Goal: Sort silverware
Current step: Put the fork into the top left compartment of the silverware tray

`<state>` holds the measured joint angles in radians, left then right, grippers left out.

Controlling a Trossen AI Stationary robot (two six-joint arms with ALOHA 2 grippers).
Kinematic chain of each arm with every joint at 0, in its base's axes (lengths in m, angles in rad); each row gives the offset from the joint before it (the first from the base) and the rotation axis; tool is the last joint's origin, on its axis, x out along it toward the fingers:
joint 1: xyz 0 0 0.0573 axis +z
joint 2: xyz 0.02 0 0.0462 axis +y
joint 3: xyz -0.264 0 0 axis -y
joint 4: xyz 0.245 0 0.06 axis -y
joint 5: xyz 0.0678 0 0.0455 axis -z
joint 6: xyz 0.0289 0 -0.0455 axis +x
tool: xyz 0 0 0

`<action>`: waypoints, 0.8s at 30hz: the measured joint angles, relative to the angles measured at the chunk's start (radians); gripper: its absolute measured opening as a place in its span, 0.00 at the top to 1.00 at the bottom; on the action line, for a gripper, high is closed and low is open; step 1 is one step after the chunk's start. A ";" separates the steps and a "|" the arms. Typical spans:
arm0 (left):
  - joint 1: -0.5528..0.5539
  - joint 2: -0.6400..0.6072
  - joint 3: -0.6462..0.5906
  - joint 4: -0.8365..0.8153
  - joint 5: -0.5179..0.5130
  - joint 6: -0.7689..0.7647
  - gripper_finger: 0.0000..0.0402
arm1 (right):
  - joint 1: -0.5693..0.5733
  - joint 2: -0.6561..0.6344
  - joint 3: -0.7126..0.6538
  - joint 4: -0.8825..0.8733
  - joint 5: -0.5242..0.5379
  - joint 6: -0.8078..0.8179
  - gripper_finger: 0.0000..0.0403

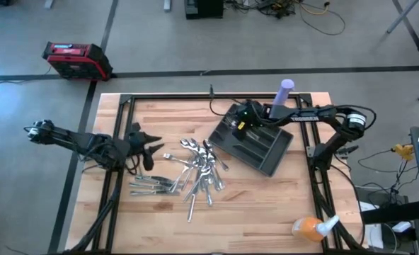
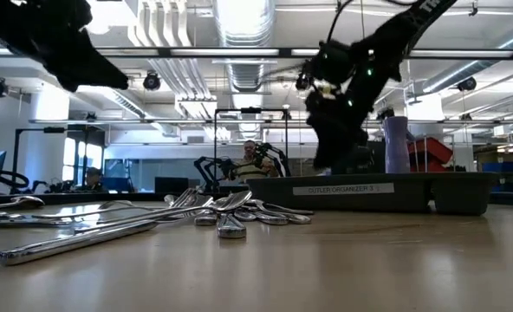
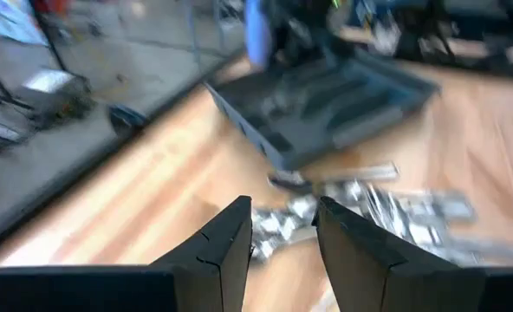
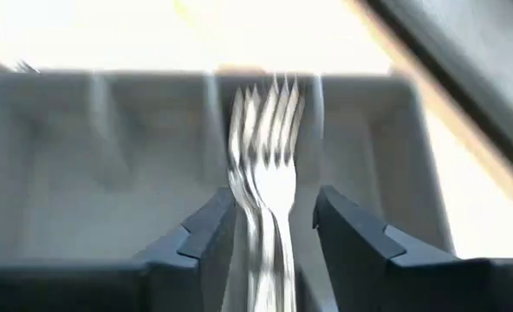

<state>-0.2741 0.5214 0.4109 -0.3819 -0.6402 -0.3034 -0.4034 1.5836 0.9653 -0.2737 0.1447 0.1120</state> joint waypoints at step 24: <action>-0.002 0.617 -0.043 0.011 0.091 0.065 0.50 | 0.384 0.089 0.193 0.134 0.014 -0.047 0.68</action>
<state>-0.2760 1.1382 0.3676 -0.3705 -0.5495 -0.2382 -0.0193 1.6722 1.1584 -0.1396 0.1582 0.0645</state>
